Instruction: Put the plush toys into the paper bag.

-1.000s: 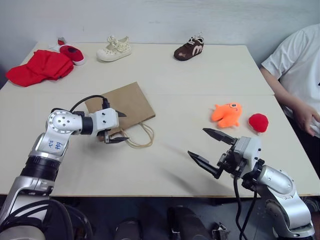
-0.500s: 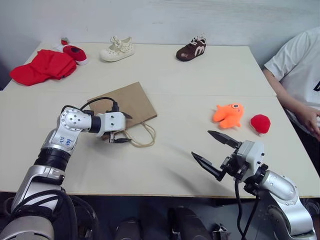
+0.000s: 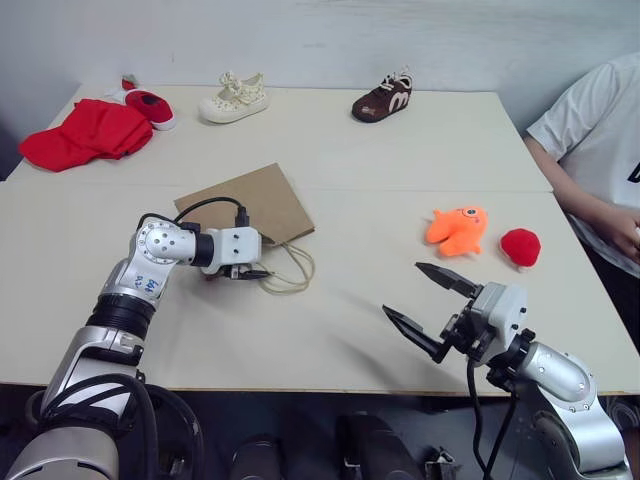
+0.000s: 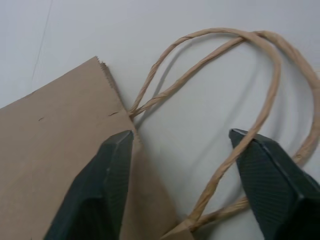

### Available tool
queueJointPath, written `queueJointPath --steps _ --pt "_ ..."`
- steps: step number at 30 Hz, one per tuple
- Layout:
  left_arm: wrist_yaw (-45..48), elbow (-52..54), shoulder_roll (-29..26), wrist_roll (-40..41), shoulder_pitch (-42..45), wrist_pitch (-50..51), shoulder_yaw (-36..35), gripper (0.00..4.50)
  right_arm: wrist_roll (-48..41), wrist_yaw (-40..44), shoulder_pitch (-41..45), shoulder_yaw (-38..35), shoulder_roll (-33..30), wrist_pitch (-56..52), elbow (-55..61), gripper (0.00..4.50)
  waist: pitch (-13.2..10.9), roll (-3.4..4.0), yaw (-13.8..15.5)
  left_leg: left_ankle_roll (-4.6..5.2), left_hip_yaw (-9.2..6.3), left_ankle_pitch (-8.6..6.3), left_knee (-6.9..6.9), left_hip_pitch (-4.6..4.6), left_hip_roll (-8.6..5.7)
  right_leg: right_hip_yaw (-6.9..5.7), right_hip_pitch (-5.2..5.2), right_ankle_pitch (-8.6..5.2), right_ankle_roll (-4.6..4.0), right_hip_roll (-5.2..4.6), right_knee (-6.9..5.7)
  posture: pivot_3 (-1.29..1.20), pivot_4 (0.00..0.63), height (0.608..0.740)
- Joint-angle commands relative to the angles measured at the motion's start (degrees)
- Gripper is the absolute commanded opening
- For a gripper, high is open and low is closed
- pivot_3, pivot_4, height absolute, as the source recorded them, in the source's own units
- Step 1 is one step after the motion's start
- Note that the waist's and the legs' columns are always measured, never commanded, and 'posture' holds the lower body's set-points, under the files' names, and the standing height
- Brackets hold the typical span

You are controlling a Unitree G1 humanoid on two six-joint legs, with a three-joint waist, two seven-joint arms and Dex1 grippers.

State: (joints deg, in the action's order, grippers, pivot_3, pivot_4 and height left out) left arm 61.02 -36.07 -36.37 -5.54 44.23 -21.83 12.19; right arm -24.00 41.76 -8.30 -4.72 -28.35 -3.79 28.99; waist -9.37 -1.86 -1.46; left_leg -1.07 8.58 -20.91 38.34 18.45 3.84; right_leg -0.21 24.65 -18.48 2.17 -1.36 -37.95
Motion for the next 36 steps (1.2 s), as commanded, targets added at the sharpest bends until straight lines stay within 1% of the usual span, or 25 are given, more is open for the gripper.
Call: queueJointPath --steps 1,2,3,5,7,8,9,11,13,16,17,19,23,25,27,30,31,33,36 --pt "5.1 5.1 1.2 9.2 -1.3 3.7 -3.7 2.0 0.6 -0.2 -0.2 0.4 -0.3 0.3 1.4 4.5 0.0 0.0 0.0 0.0 0.0 0.0 0.0 0.0 0.0 0.0 0.0 0.0 0.0 0.0 0.0 0.0 0.15 0.74" --pt "7.2 7.0 1.6 12.2 -2.1 6.1 -4.5 1.75 0.7 -0.1 -0.2 0.6 -0.4 0.0 1.2 4.5 0.0 0.0 0.0 0.0 0.0 0.0 0.0 0.0 0.01 0.0 0.0 0.0 0.0 0.0 -0.01 0.0 0.15 0.74" --pt "9.7 9.3 1.9 15.3 -3.2 8.6 -5.1 1.39 0.7 0.0 -0.1 0.8 -0.4 -0.3 1.0 4.5 0.0 0.0 0.0 0.0 0.0 0.0 0.0 0.0 0.01 0.0 0.0 0.0 0.0 0.0 -0.01 0.0 0.15 0.74" --pt "13.3 14.8 2.3 21.2 -5.8 13.9 -6.0 0.8 0.9 -0.1 0.5 1.3 -0.2 -0.8 0.3 4.5 0.0 0.0 -0.1 0.0 -0.01 0.0 0.02 0.0 0.02 0.0 0.0 0.0 0.0 0.0 -0.02 0.0 0.15 0.74" --pt "14.0 19.8 3.0 25.4 -7.7 19.1 -6.9 0.14 0.9 -0.1 1.2 1.9 -0.2 -1.6 -0.2 4.5 0.0 0.0 -0.1 -0.01 0.0 0.01 0.02 -0.01 0.04 0.02 0.0 0.0 0.0 0.0 -0.03 0.0 0.15 0.74" --pt "13.7 22.5 3.4 27.7 -8.3 22.6 -7.4 0.01 0.6 0.0 1.7 2.3 -0.4 -2.7 -0.3 4.5 0.0 0.0 -0.1 -0.01 -0.01 0.01 0.03 -0.01 0.03 0.02 -0.01 0.0 0.0 0.0 -0.04 0.0 0.15 0.74" --pt "13.4 24.4 3.6 29.2 -8.7 25.2 -7.8 0.01 0.3 0.1 2.0 2.7 -0.5 -3.4 -0.3 4.5 0.0 0.0 -0.1 -0.02 -0.03 0.01 0.06 0.0 0.03 0.01 0.0 0.0 0.0 0.0 -0.04 0.0 0.15 0.74" --pt "11.5 30.0 4.3 34.6 -9.1 33.1 -9.3 0.0 0.7 0.8 3.9 4.7 -1.2 -6.2 -0.7 4.13 0.0 0.0 -0.1 -0.01 -0.06 0.01 0.1 0.01 0.03 0.03 -0.02 0.0 0.0 0.0 -0.06 0.0 0.15 0.74" --pt "9.4 34.6 4.8 39.1 -9.0 39.9 -10.6 0.0 2.0 0.5 6.5 6.5 -1.2 -7.8 -1.5 3.61 0.0 0.01 -0.1 -0.01 -0.11 0.0 0.2 0.05 0.03 0.02 -0.02 0.0 0.01 0.0 -0.09 0.0 0.15 0.74" --pt "5.9 39.8 5.5 44.8 -8.2 48.2 -12.6 0.0 3.7 -1.4 12.8 10.5 1.2 -11.3 -4.1 2.52 0.0 0.01 -0.1 -0.01 -0.15 0.0 0.22 0.06 0.03 0.02 -0.03 0.0 0.01 0.0 -0.1 0.0 0.15 0.74" --pt "4.8 40.7 5.7 45.5 -7.9 49.3 -13.1 0.0 4.2 -1.6 14.6 11.7 1.9 -11.9 -5.0 2.18 0.0 0.01 -0.1 -0.01 -0.15 0.0 0.23 0.06 0.03 0.02 -0.03 0.0 0.01 0.0 -0.11 0.0 0.15 0.74" --pt "3.0 40.8 5.3 42.6 -7.4 47.6 -13.3 0.0 5.1 -2.3 16.9 13.1 3.3 -12.6 -6.6 1.43 0.0 0.02 -0.2 -0.01 -0.17 0.0 0.23 0.06 0.03 0.01 -0.02 0.0 0.0 0.0 -0.12 0.0 0.15 0.74" --pt "3.9 36.6 0.9 30.6 -7.7 35.9 -11.0 0.0 5.3 -1.3 17.1 13.0 3.9 -10.0 -7.4 0.04 0.0 0.03 -0.1 -0.01 -0.17 0.0 0.17 0.09 0.01 -0.01 -0.01 -0.01 0.0 0.01 -0.03 0.0 0.15 0.74" --pt "4.8 33.7 -2.3 24.1 -8.5 29.2 -9.1 0.37 4.1 0.2 15.7 11.9 3.6 -8.0 -7.1 0.0 0.0 0.03 -0.1 -0.01 -0.16 0.0 0.18 0.1 0.01 0.0 0.0 -0.01 0.0 0.01 0.0 0.0 0.15 0.74" --pt "7.2 29.1 -5.2 18.6 -9.2 19.5 -7.4 0.88 2.4 1.7 13.7 10.0 3.6 -4.8 -6.3 0.0 0.0 0.03 -0.1 0.0 -0.14 0.0 0.15 0.09 0.0 -0.01 -0.01 -0.01 0.0 0.0 0.01 0.0 0.15 0.74" --pt "5.9 22.9 -5.5 15.0 -8.0 11.4 -7.5 1.84 0.7 3.6 11.4 8.1 2.8 -2.7 -5.3 0.0 0.0 0.03 0.1 0.0 -0.13 -0.01 0.12 0.09 -0.01 -0.03 -0.01 -0.01 0.01 -0.02 0.02 0.0 0.15 0.74" --pt "5.8 20.8 -5.6 13.5 -7.6 8.4 -7.1 2.09 0.5 4.1 10.7 7.7 2.4 -2.3 -4.9 0.0 0.0 0.03 0.1 0.02 -0.13 -0.01 0.15 0.1 -0.01 -0.04 -0.02 -0.01 0.01 -0.02 0.02 0.0 0.15 0.74" --pt "7.0 16.6 -6.3 9.7 -7.2 1.8 -4.8 2.74 0.0 4.6 9.4 6.7 1.7 -2.2 -4.0 0.0 0.0 0.03 0.0 0.05 -0.13 -0.03 0.19 0.13 -0.01 -0.04 -0.01 -0.01 0.02 -0.03 0.01 0.0 0.15 0.74" --pt "8.6 13.5 -5.5 8.6 -6.5 -2.3 -3.2 3.69 -0.3 4.3 8.7 6.2 1.2 -2.5 -3.2 0.0 0.0 0.03 0.0 0.05 -0.12 -0.03 0.17 0.12 0.0 -0.04 -0.01 -0.01 0.02 -0.02 0.01 0.0 0.15 0.74"
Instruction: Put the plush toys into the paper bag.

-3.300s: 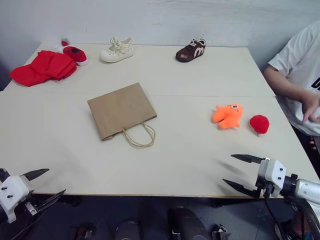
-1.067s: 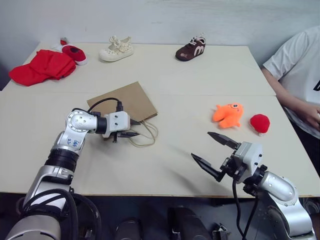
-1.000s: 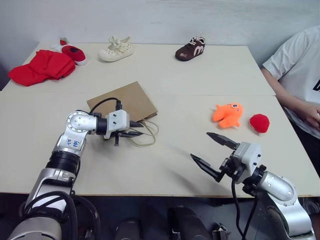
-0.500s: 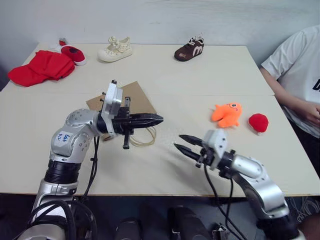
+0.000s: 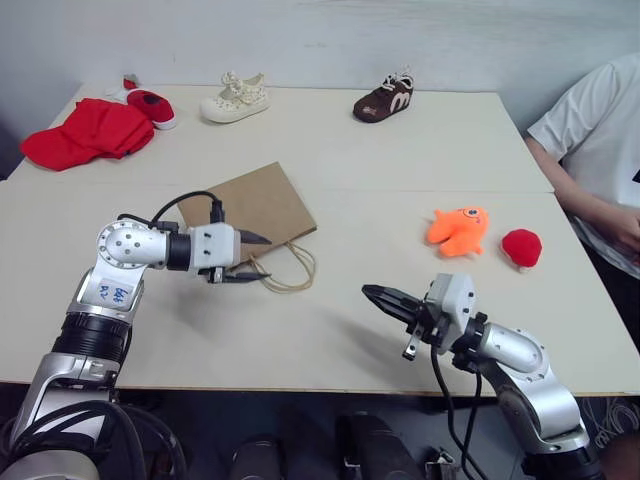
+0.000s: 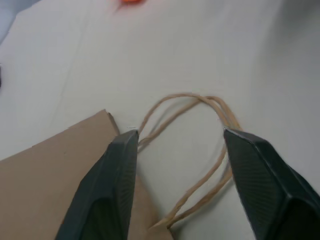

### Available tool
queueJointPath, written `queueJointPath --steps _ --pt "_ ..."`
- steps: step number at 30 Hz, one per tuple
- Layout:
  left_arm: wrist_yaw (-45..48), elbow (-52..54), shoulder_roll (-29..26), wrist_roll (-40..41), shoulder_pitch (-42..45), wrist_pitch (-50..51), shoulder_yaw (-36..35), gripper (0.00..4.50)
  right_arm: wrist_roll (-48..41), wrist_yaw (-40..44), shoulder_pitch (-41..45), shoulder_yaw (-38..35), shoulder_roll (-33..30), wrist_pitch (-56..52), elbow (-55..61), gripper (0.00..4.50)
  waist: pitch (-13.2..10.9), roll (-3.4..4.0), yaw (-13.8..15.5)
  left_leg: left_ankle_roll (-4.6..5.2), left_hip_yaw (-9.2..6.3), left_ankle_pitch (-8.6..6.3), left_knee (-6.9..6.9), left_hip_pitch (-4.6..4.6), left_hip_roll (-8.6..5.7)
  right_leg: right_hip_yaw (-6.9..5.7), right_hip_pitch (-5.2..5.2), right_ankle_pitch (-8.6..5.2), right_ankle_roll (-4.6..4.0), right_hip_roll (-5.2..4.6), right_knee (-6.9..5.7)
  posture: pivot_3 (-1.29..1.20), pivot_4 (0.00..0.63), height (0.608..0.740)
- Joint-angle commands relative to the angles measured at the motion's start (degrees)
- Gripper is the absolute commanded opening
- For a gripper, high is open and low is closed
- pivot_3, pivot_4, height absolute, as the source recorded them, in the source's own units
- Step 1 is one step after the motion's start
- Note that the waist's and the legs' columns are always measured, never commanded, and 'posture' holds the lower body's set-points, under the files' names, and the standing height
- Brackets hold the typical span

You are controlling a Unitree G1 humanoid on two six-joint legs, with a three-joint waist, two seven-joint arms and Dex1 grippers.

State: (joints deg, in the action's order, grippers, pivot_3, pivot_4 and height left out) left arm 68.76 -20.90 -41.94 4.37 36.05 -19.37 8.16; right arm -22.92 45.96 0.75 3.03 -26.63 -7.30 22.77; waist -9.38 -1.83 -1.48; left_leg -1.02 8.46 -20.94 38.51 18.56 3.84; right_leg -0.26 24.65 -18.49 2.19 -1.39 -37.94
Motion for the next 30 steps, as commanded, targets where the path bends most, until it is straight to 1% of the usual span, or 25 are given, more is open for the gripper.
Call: queueJointPath --steps 1,5,8,18,26,30 --pt "1.0 -2.5 0.3 -1.5 2.1 -5.7 1.0 3.99 -1.3 0.0 -0.4 -1.6 -0.5 0.9 3.1 0.0 0.0 0.0 0.0 0.0 0.0 0.0 0.0 0.02 0.01 -0.01 0.02 0.0 0.0 0.0 -0.01 0.0 0.15 0.74" --pt "0.0 -6.4 0.2 -4.2 3.9 -9.6 2.1 3.99 -1.2 -0.5 -0.9 -1.8 -0.3 0.6 3.8 0.0 0.0 0.0 0.0 0.0 -0.01 0.0 0.01 0.04 0.01 -0.02 0.04 0.0 0.0 0.0 -0.01 0.0 0.15 0.74" --pt "-1.3 -9.2 1.2 -4.8 5.5 -10.1 1.9 3.99 -1.2 -1.1 -1.4 -1.8 -0.1 0.3 4.4 0.0 0.0 0.0 0.0 0.0 -0.01 0.0 0.0 0.04 0.01 -0.03 0.03 0.0 0.0 0.0 0.0 0.0 0.15 0.74" --pt "-3.5 -14.2 2.4 -6.9 7.6 -12.9 2.3 3.99 -1.8 -1.5 -2.5 -2.3 -0.5 -0.1 5.5 0.0 0.0 0.0 0.0 0.01 -0.01 -0.01 0.01 0.04 0.01 -0.04 0.03 0.0 0.01 -0.01 0.0 0.0 0.15 0.74" --pt "-7.4 -17.4 2.9 -11.6 8.9 -16.9 4.0 3.99 -2.1 -1.9 -2.7 -2.3 -0.5 -0.4 6.1 0.0 0.0 0.0 0.0 0.01 -0.01 -0.01 0.01 0.05 0.01 -0.05 0.03 0.0 0.01 -0.01 0.0 0.0 0.15 0.74" --pt "-9.3 -18.8 3.9 -11.2 9.6 -16.7 3.4 3.99 -2.2 -2.0 -2.6 -2.5 -0.6 -0.3 5.9 0.0 0.0 -0.01 0.0 0.02 -0.02 -0.01 0.01 0.05 0.01 -0.06 0.03 0.0 0.01 -0.01 0.0 0.0 0.15 0.74"
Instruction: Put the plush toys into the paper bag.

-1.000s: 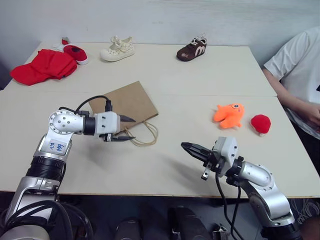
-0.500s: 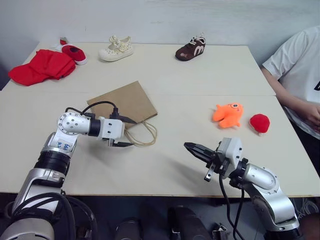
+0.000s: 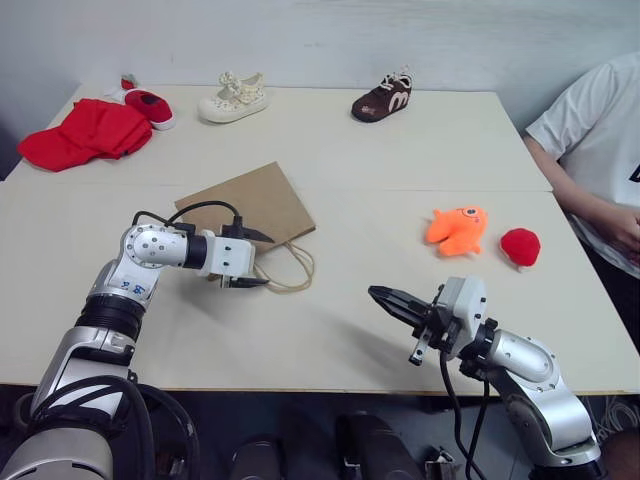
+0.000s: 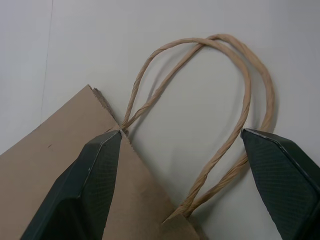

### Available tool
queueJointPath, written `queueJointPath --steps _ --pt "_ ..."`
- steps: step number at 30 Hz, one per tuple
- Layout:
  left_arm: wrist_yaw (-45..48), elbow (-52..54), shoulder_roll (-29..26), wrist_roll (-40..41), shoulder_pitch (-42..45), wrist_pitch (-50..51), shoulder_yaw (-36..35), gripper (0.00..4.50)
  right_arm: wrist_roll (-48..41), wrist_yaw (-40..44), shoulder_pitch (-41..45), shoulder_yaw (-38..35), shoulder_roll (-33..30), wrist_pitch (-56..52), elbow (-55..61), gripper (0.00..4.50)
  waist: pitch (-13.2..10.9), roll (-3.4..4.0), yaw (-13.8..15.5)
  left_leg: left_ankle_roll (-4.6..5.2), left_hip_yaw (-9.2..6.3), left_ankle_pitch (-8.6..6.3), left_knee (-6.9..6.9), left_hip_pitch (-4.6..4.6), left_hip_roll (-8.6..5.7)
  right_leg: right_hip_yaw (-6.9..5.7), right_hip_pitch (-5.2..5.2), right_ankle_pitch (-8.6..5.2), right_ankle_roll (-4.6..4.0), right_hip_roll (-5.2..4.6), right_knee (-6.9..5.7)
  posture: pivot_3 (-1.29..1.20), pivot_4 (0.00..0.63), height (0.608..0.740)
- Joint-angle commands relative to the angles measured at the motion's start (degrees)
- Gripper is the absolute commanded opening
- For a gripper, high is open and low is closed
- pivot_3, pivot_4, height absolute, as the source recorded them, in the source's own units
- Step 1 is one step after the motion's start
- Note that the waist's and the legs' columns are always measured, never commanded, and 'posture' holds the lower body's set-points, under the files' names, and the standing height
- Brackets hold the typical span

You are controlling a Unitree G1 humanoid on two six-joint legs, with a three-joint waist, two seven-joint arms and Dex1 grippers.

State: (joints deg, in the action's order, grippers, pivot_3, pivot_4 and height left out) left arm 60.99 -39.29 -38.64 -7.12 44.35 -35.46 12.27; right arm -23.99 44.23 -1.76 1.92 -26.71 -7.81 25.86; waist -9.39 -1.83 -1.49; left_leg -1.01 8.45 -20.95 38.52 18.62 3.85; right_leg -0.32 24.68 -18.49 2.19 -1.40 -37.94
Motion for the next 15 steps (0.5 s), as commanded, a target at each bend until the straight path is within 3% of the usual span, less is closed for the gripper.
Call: queueJointPath --steps 1,5,13,15 --pt "-1.6 -0.7 0.7 0.2 1.5 -0.8 -0.6 3.81 -1.1 -0.4 0.0 -1.4 -0.5 0.2 2.8 0.0 0.0 0.0 0.0 0.0 0.0 0.0 0.0 0.0 0.0 0.0 0.0 0.0 0.0 0.0 0.0 0.0 0.15 0.74" --pt "-1.3 -0.9 1.4 0.6 1.3 -0.8 -0.3 2.78 -1.0 -0.5 -0.1 -1.3 -0.4 0.3 2.8 0.0 0.0 0.0 0.0 0.0 0.0 0.0 0.0 0.0 0.0 -0.01 0.0 0.0 0.0 0.0 0.0 0.0 0.15 0.74" --pt "3.8 0.4 3.3 6.1 0.3 2.8 -1.5 0.17 -0.9 -0.9 -0.5 -1.5 -0.6 0.4 2.4 0.0 0.0 0.0 0.0 0.0 0.0 0.0 0.0 0.0 0.0 -0.03 0.0 0.0 0.0 0.0 0.0 0.0 0.15 0.74" --pt "4.8 1.4 4.1 8.5 0.2 4.9 -2.4 0.03 -0.8 -0.9 -0.4 -1.5 -0.6 0.3 2.2 0.0 0.0 0.0 0.0 0.0 0.0 0.0 0.03 0.01 0.0 -0.02 -0.01 0.0 0.0 0.0 -0.01 0.0 0.15 0.74"
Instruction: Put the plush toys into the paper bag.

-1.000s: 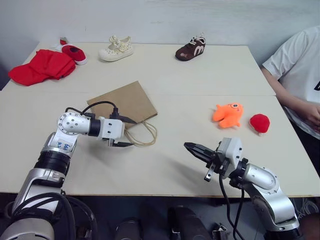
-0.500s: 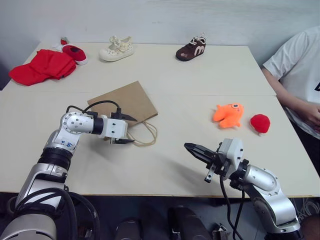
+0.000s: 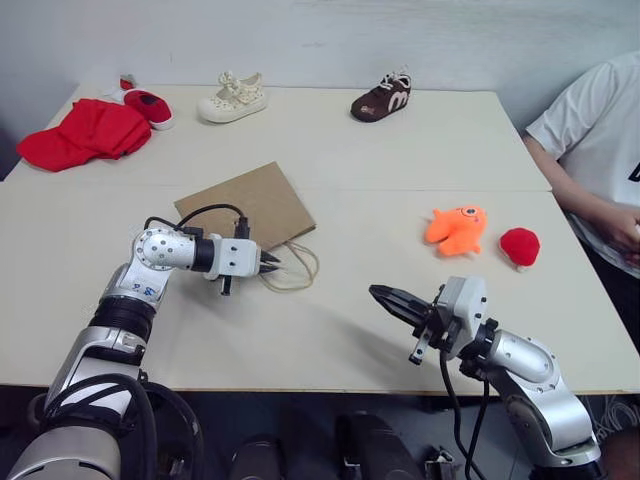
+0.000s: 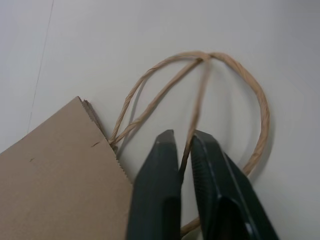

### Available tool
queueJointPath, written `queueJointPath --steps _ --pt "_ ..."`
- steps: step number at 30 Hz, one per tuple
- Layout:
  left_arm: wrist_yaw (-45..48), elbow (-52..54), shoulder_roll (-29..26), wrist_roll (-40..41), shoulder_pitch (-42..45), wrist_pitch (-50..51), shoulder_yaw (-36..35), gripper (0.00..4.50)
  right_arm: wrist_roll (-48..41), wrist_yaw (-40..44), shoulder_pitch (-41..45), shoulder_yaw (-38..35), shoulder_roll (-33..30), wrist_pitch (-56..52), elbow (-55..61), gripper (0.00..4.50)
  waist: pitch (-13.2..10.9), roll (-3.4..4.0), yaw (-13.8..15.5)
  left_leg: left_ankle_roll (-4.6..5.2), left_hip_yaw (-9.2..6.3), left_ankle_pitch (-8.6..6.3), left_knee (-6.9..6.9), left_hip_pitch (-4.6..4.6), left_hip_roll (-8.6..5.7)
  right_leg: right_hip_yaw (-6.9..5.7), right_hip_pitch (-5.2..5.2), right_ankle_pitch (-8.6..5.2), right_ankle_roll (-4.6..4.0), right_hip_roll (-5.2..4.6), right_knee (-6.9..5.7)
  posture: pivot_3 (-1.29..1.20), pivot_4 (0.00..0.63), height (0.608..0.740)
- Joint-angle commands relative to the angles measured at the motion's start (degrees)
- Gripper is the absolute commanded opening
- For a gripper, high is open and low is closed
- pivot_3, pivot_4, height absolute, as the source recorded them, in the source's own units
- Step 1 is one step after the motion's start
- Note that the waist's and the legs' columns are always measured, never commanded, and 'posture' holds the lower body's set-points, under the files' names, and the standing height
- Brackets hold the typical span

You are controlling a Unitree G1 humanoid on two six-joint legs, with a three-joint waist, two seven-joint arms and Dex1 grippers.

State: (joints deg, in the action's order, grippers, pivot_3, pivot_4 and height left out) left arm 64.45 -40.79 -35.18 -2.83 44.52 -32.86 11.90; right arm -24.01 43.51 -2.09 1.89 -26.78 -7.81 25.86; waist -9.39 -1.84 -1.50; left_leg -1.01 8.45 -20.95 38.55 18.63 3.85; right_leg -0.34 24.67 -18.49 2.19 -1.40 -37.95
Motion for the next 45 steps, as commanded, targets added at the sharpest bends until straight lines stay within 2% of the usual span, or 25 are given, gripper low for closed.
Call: queueJointPath --steps 1,4,9,12,18,25,29,35,40,45 --pt "2.1 4.1 1.4 6.7 -0.2 4.8 -3.1 0.03 -0.7 -0.2 -0.1 -1.4 -0.6 0.2 2.2 0.0 0.0 0.0 0.0 0.0 -0.01 0.0 0.02 0.01 0.0 0.0 0.0 0.0 0.0 0.0 0.0 0.0 0.15 0.74" --pt "6.3 10.9 3.4 16.0 -1.7 14.0 -5.9 0.03 -0.5 -0.3 0.0 -1.1 -0.7 0.0 1.9 0.0 0.0 0.0 0.0 0.01 -0.05 0.0 0.09 0.07 0.02 -0.04 0.0 0.0 0.0 -0.01 -0.01 0.0 0.15 0.74" --pt "8.2 24.0 4.1 25.9 -4.7 28.7 -8.4 0.03 0.4 -0.2 1.2 0.2 -0.9 -0.8 1.2 0.0 0.0 0.0 -0.1 0.01 -0.12 -0.01 0.18 0.11 0.04 -0.06 0.01 0.0 0.0 -0.01 -0.04 0.0 0.15 0.74" --pt "6.2 32.2 4.5 31.9 -6.4 38.9 -9.9 0.03 2.7 -1.1 5.4 3.6 0.5 -2.5 -1.1 0.0 0.0 0.01 -0.2 0.0 -0.13 -0.01 0.21 0.1 0.05 -0.04 0.01 0.0 0.0 0.0 -0.08 0.0 0.15 0.74" --pt "2.8 40.9 5.6 39.0 -9.8 49.7 -13.0 0.03 7.8 -2.0 17.0 11.8 6.2 -5.5 -10.0 0.0 0.0 0.04 -0.2 -0.01 -0.16 0.0 0.25 0.1 0.07 -0.04 0.01 0.0 -0.01 0.01 -0.11 0.0 0.15 0.74" --pt "0.9 44.9 5.7 40.9 -12.0 55.2 -13.8 0.03 12.5 -1.4 26.8 16.6 12.4 -3.6 -22.3 0.0 0.0 0.04 -0.1 0.03 -0.29 -0.03 0.55 0.63 0.04 -0.15 0.39 0.01 0.01 -0.09 -0.2 0.0 0.15 0.74" --pt "0.9 45.9 5.9 40.3 -13.1 55.8 -13.3 0.03 14.0 -0.5 30.7 18.0 15.5 -2.8 -27.4 0.0 0.0 0.04 -0.3 0.03 -0.24 -0.03 0.55 0.65 0.05 -0.11 0.49 0.01 0.01 -0.07 -0.27 0.0 0.15 0.74" --pt "-0.6 47.3 7.9 41.6 -13.6 57.6 -14.0 0.03 19.2 -1.7 36.8 19.5 20.3 2.8 -44.8 0.0 0.0 0.05 -0.7 0.02 -0.18 -0.02 0.54 0.66 0.05 -0.06 0.57 0.01 0.0 -0.07 -0.36 0.0 0.15 0.74" --pt "-5.4 48.3 10.4 46.9 -13.2 60.3 -19.0 0.03 22.3 -2.5 36.8 19.8 22.0 8.7 -52.8 0.0 0.0 0.04 -1.2 0.02 -0.15 -0.02 0.56 0.72 0.06 -0.01 0.66 0.0 -0.01 -0.1 -0.45 0.0 0.15 0.74" --pt "-10.9 47.6 10.4 53.8 -11.1 63.6 -26.2 0.03 24.4 -3.0 35.4 20.1 21.9 10.8 -55.2 0.0 0.0 0.04 -1.8 -0.02 -0.17 0.0 0.54 0.65 0.07 -0.01 0.65 0.0 -0.01 -0.1 -0.53 0.0 0.15 0.74"
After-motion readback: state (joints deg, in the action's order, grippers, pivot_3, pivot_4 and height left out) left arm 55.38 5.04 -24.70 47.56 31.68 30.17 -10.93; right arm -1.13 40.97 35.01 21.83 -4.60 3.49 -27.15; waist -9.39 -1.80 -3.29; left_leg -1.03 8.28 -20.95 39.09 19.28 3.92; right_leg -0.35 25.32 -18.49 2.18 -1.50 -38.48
